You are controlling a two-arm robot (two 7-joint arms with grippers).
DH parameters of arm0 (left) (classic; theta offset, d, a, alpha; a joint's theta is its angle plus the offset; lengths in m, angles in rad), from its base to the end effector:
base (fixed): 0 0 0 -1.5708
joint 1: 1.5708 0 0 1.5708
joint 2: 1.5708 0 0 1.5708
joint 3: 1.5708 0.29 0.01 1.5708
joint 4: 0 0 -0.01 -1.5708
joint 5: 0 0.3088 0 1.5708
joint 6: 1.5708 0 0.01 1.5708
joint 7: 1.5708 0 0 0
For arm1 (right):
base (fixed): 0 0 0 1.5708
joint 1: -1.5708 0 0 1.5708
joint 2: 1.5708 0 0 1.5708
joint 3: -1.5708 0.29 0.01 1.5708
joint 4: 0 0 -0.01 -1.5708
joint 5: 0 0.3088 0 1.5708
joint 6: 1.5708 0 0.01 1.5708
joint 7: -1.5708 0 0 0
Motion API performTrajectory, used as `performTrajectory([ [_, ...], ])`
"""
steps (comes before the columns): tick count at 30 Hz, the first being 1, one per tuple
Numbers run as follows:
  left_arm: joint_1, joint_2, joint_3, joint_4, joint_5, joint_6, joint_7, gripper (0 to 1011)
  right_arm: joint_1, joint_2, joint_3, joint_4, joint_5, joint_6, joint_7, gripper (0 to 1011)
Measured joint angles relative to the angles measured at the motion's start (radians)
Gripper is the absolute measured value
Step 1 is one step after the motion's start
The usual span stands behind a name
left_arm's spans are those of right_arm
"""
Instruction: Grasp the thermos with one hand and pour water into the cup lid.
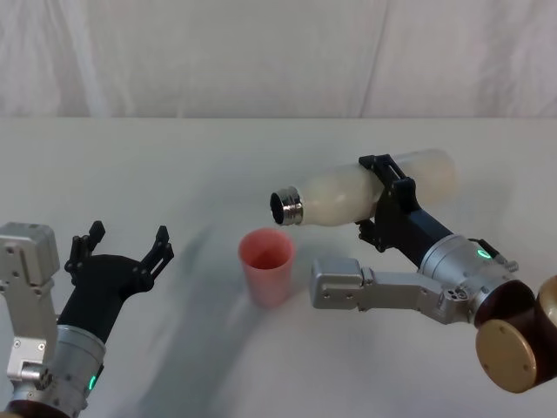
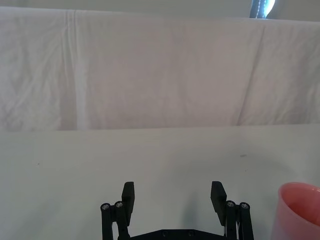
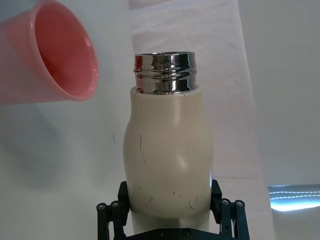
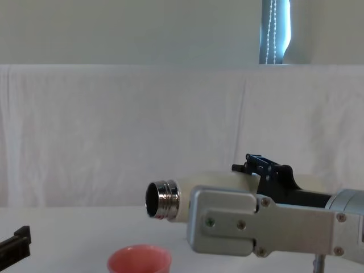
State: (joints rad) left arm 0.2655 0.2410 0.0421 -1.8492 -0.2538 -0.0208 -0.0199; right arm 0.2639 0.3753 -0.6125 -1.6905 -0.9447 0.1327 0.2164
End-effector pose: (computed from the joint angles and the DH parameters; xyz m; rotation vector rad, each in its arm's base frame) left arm 0.2529 0.0376 -0.2853 -0.0380 0.0140 1.4460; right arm 0.3411 0.0782 -0.2322 -0.8036 -1.1898 -0.7853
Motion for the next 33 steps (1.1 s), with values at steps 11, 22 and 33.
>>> performTrajectory([
  [11,0.000,0.000,0.000,0.000,0.000,0.000,0.000,1001,-0.013,-0.002,0.009,-0.015,0.017,-0.007,-0.006,959],
  [22,0.000,0.000,0.000,0.000,0.000,0.000,0.000,1001,-0.020,0.002,0.009,-0.036,0.011,-0.004,-0.006,959],
  [33,0.000,0.000,0.000,0.000,0.000,0.000,0.000,1001,-0.046,-0.008,0.033,-0.061,0.037,0.009,-0.006,959],
])
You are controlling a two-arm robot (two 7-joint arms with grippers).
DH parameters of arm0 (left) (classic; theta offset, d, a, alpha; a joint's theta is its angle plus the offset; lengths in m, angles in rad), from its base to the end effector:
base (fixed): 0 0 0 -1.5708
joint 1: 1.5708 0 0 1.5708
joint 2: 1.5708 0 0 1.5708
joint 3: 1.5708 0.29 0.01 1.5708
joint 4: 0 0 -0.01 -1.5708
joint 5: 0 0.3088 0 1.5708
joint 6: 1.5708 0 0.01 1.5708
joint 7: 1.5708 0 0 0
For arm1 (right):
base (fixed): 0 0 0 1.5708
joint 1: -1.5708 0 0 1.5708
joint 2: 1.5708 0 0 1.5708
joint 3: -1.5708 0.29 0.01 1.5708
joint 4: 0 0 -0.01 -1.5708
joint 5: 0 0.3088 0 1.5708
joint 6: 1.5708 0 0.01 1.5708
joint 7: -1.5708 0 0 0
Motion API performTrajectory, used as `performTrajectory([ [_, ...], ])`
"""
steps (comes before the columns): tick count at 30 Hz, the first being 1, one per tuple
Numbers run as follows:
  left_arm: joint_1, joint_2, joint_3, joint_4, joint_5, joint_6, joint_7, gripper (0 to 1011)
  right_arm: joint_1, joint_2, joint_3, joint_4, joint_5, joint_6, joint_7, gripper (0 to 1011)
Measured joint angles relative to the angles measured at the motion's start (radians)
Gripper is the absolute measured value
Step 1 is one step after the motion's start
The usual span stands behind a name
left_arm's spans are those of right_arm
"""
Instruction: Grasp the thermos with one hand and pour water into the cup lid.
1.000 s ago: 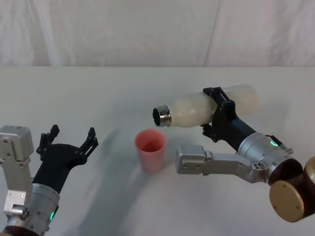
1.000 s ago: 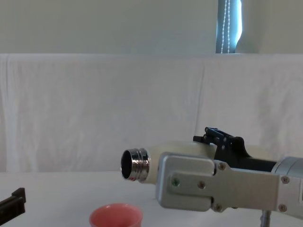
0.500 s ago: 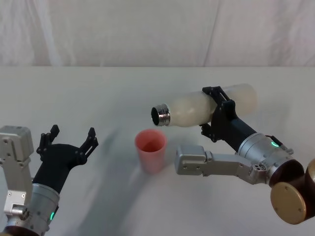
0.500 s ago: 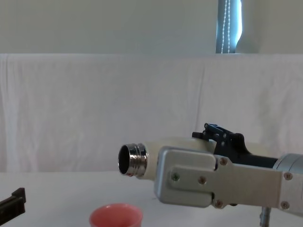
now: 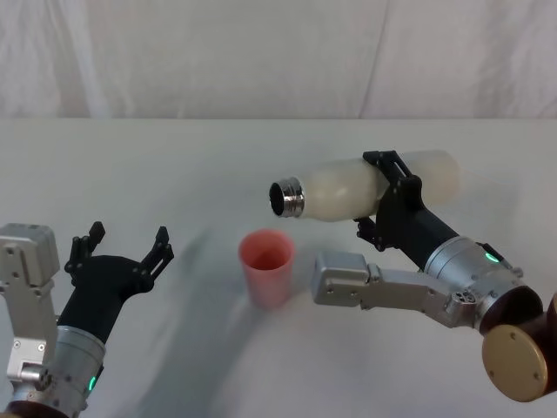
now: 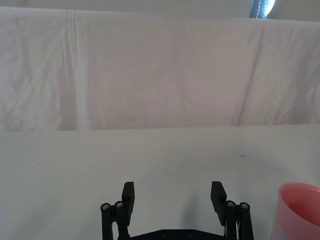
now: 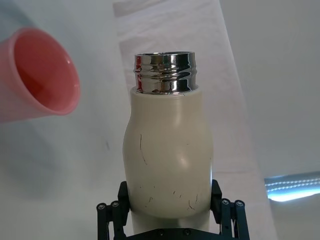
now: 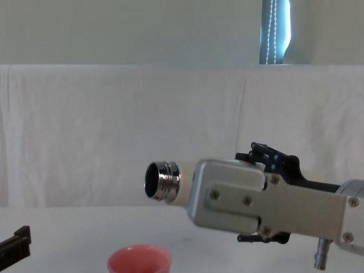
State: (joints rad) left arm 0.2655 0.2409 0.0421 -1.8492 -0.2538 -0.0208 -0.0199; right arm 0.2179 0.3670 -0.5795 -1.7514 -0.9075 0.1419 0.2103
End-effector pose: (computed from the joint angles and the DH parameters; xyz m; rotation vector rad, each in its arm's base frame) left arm 0.2529 0.0375 -0.2853 -0.0380 0.0141 1.4461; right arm 0.3294 0.0781 -0.2250 -0.7463 -1.1456 -0.8296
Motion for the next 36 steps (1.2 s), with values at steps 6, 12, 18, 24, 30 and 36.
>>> performTrajectory([
  [6,0.000,0.000,0.000,0.000,0.000,0.000,0.000,1001,-0.026,-0.027,0.036,-0.007,0.061,0.012,0.000,959],
  [12,0.000,0.000,0.000,0.000,0.000,0.000,0.000,1001,-0.045,-0.046,0.063,-0.008,0.105,0.015,-0.001,959],
  [18,0.000,0.000,0.000,0.000,0.000,0.000,0.000,1001,-0.067,-0.066,0.094,-0.015,0.169,0.007,-0.001,959],
  [24,0.000,0.000,0.000,0.000,0.000,0.000,0.000,1001,-0.082,-0.088,0.125,-0.023,0.245,0.008,0.019,959],
  [30,0.000,0.000,0.000,0.000,0.000,0.000,0.000,1001,-0.087,-0.104,0.159,-0.028,0.344,0.011,0.067,959],
  [36,0.000,0.000,0.000,0.000,0.000,0.000,0.000,1001,-0.089,-0.112,0.185,-0.032,0.438,0.013,0.104,959],
])
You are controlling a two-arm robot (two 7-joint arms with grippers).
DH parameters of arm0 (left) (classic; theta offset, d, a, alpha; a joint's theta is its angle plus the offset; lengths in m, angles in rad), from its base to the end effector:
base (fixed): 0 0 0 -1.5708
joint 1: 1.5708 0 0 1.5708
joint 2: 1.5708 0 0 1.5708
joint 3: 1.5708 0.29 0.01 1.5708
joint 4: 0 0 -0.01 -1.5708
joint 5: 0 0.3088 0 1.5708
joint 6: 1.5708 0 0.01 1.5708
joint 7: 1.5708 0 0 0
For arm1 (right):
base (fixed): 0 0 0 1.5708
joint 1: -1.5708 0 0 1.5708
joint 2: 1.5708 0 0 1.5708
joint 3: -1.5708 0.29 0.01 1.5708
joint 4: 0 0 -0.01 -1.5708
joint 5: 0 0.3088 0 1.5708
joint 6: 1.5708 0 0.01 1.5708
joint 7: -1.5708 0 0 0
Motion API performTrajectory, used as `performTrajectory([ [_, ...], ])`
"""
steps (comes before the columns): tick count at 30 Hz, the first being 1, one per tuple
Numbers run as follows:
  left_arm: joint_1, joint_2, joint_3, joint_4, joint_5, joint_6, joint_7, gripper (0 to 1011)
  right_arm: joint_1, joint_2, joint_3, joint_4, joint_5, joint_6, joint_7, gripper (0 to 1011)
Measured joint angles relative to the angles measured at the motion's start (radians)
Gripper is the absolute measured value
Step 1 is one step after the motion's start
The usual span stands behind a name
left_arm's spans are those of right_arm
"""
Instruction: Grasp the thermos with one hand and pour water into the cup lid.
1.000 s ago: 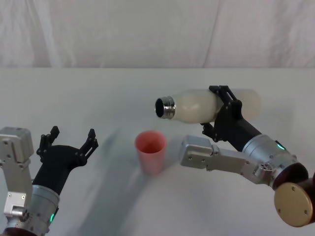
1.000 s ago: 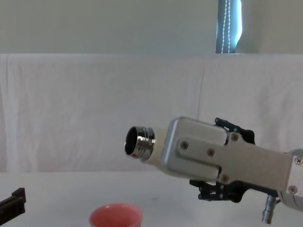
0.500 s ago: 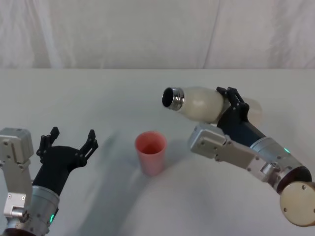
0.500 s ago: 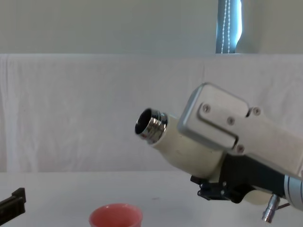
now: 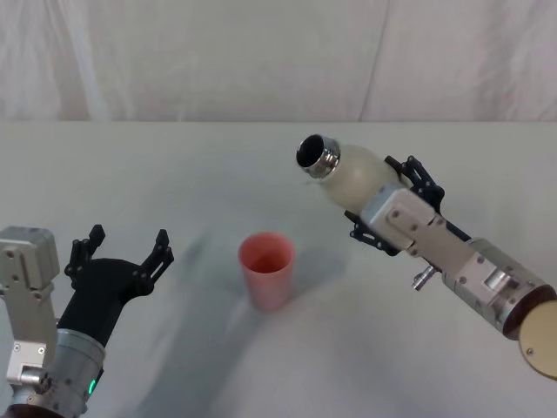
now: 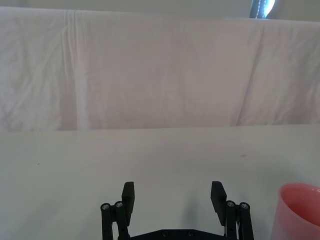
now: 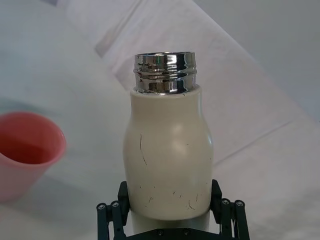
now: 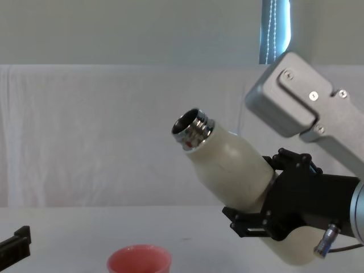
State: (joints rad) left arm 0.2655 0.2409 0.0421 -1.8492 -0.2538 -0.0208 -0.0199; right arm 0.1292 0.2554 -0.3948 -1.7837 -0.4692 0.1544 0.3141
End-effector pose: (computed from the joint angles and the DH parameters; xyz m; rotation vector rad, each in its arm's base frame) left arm 0.2529 0.0375 -0.2853 -0.0380 0.0141 1.4461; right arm 0.3299 0.0609 -0.2168 -0.4587 -0.6298 -0.9186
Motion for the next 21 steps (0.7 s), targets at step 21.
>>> performTrajectory([
  [21,0.000,0.000,0.000,0.000,0.000,0.000,0.000,1001,-0.009,-0.032,0.078,0.032,0.315,-0.029,0.059,959],
])
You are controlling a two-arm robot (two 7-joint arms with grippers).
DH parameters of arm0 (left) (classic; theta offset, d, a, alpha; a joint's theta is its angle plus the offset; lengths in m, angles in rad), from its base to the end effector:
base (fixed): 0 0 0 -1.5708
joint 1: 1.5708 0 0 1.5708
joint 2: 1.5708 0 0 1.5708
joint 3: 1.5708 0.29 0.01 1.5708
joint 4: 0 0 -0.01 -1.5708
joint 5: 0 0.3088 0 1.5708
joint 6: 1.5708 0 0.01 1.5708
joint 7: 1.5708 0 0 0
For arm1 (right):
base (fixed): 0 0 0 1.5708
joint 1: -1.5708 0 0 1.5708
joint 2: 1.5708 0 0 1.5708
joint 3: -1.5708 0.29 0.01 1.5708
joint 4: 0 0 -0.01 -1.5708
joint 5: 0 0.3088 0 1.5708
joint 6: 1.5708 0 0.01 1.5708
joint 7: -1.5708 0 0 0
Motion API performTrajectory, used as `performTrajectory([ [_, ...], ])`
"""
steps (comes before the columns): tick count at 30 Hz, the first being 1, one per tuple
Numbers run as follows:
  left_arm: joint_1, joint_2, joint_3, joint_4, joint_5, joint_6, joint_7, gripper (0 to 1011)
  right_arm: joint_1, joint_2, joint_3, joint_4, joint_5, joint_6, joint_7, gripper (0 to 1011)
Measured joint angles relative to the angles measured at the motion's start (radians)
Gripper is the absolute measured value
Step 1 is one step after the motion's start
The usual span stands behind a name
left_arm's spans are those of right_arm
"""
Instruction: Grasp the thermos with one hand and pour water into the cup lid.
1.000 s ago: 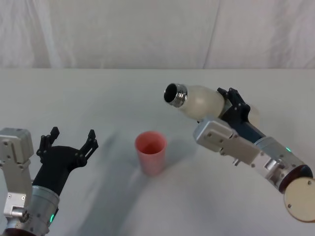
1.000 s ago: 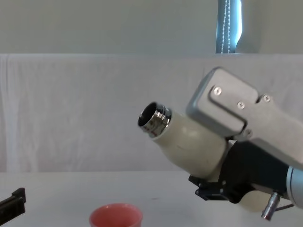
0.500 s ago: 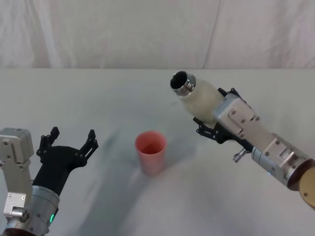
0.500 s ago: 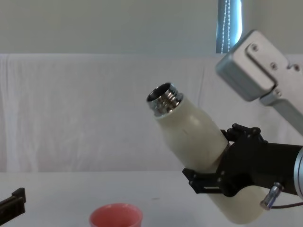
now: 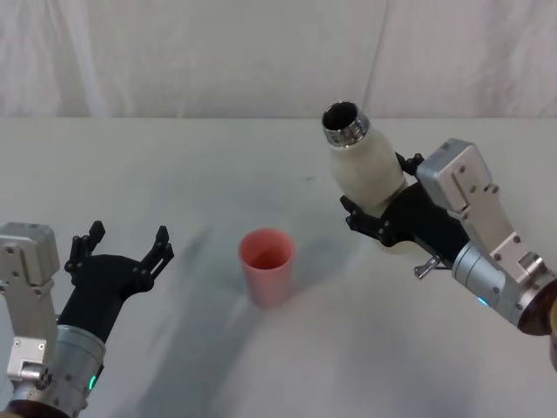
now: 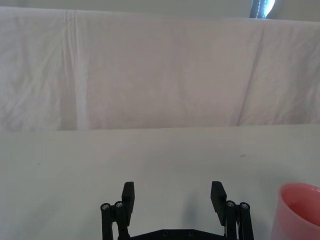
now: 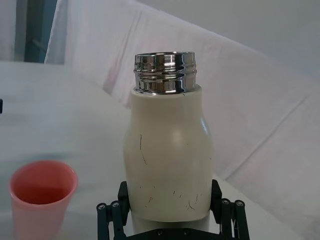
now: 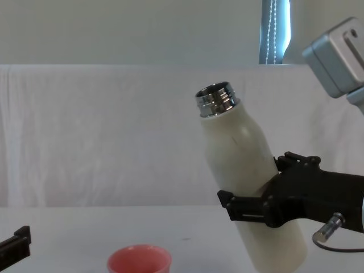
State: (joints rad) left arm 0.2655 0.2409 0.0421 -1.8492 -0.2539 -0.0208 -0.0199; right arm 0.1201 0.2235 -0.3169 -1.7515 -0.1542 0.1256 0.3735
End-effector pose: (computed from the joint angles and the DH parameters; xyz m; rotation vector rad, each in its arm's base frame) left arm 0.2529 0.0375 -0.2853 -0.0381 0.0141 1.4461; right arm 0.3383 0.0447 -0.2212 -0.2304 -0.3615 -0.9008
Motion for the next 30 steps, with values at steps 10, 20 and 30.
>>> performTrajectory([
  [10,0.000,0.000,0.000,0.000,0.000,0.000,0.000,1001,-0.016,-0.027,0.043,0.035,0.162,-0.013,0.005,959],
  [20,0.000,0.000,0.000,0.000,0.000,0.000,0.000,1001,-0.020,-0.046,0.079,0.061,0.298,0.010,0.023,959],
  [30,0.000,0.000,0.000,0.000,0.000,0.000,0.000,1001,-0.023,-0.056,0.096,0.080,0.385,0.015,0.015,959],
])
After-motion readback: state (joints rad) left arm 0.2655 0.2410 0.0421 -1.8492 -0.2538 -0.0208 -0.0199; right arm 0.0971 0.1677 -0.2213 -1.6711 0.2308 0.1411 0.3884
